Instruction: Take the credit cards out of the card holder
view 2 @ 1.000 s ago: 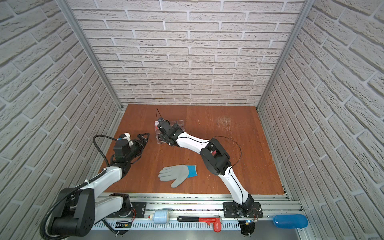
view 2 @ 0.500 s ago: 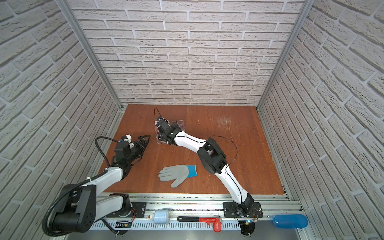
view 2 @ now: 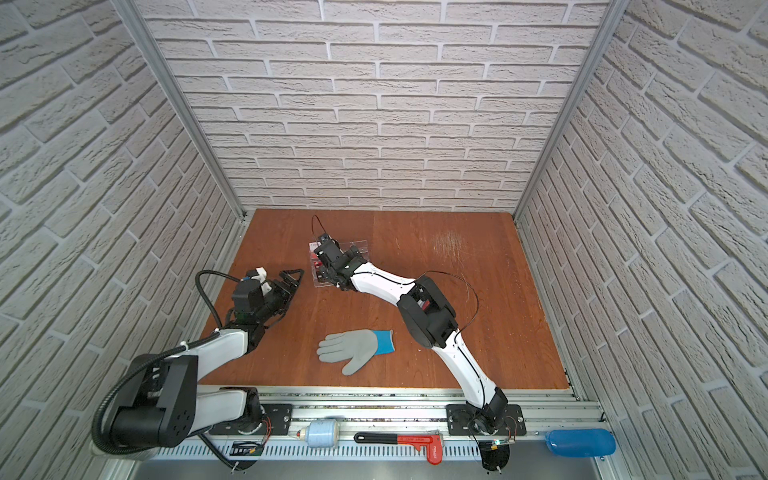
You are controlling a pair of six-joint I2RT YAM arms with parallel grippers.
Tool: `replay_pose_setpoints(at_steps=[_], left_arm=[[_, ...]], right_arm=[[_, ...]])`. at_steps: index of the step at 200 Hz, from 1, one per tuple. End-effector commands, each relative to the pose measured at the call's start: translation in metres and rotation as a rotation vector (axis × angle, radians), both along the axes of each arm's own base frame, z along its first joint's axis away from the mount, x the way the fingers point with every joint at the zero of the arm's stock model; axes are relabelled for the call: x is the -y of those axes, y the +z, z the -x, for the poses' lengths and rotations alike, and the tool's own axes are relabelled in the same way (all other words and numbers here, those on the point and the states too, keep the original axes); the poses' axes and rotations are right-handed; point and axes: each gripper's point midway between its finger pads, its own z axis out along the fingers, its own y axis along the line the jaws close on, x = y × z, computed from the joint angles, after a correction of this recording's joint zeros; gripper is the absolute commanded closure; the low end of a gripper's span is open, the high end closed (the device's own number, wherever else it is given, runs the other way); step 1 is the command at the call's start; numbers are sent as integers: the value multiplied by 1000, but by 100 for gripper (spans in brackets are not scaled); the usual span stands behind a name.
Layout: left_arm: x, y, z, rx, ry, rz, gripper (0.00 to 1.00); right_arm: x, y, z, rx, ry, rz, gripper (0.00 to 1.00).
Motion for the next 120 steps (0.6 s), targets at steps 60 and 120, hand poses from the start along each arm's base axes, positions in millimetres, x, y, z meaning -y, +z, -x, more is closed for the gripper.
replay_pose_setpoints(at_steps=[60,120], left_arm=[[3,28,-17,105,-34,-13,2],[44,52,-23,171,-173,-54,2]], right_arm=[[37,67,-1,28,-66,-197,4],[127,70,23,-81,-236,-281,0]])
